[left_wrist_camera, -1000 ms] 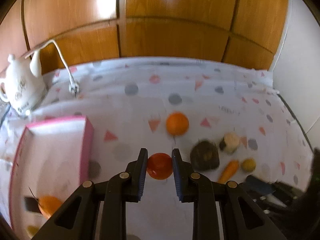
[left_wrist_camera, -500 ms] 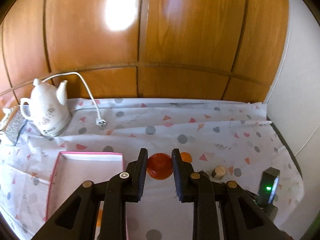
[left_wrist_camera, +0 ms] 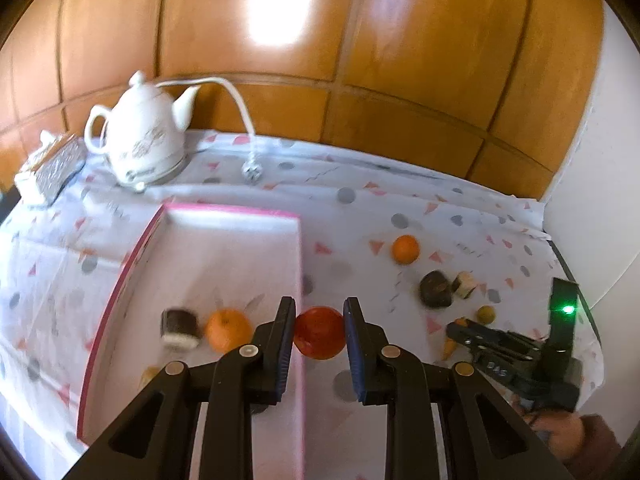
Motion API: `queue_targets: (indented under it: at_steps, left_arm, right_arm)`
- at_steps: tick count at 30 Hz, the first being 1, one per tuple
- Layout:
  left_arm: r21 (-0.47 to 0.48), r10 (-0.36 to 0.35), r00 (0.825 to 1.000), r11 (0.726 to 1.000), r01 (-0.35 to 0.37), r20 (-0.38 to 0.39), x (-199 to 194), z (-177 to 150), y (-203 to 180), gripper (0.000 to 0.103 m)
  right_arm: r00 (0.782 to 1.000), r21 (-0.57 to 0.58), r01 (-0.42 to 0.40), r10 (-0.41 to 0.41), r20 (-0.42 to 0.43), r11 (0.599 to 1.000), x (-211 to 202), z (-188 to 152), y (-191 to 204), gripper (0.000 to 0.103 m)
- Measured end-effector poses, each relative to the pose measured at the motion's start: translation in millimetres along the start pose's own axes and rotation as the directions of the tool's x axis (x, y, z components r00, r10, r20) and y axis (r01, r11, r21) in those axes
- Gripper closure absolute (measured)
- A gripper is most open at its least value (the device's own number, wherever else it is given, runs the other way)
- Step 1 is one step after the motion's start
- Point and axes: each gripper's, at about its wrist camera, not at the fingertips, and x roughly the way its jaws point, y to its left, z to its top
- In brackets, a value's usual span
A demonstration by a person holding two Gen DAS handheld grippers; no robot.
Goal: Organize fruits
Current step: 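Carry the tomato to the tray with the left tool while the right tool grasps the carrot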
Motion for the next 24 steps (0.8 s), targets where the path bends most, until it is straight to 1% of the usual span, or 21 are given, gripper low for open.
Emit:
queue_targets:
  at_steps: [2,7,13,16,24]
  left_arm:
    - [-0.024,0.017,1.000,1.000,-0.017,0.005,-0.9,-8.6,14.4,0.079]
    - [-0.093,0.057,0.998,0.994,-0.057,0.002,-3.0,-22.5,53.2,0.079]
    - [-0.134,0.126,0.992,0.983,-0.124,0.009,-8.2,-38.3,85.3,0.078]
    - [-0.136,0.156,0.988,0.979,-0.153,0.014,-10.1,-44.8,91.4,0.078]
    - [-0.158,0.177,0.984,0.972,-0.173,0.010,-9.7,-54.8,101.2,0.078]
  right_arm:
    - [1.000,-0.033,0.010,-0.010,0.001,0.999,-0.5,-3.6,8.4,0.076]
    - [0.999,-0.073,0.032,-0.032,-0.001,0.997,-1.2,-6.2,19.4,0.076]
    - [0.999,-0.116,0.035,-0.034,0.008,0.993,-3.5,-7.8,38.9,0.077]
    - [1.000,-0.143,0.017,-0.016,0.011,0.990,-5.0,-5.3,55.1,0.077]
    - [0.998,-0.238,-0.056,0.065,0.027,0.970,-8.5,11.0,112.0,0.077]
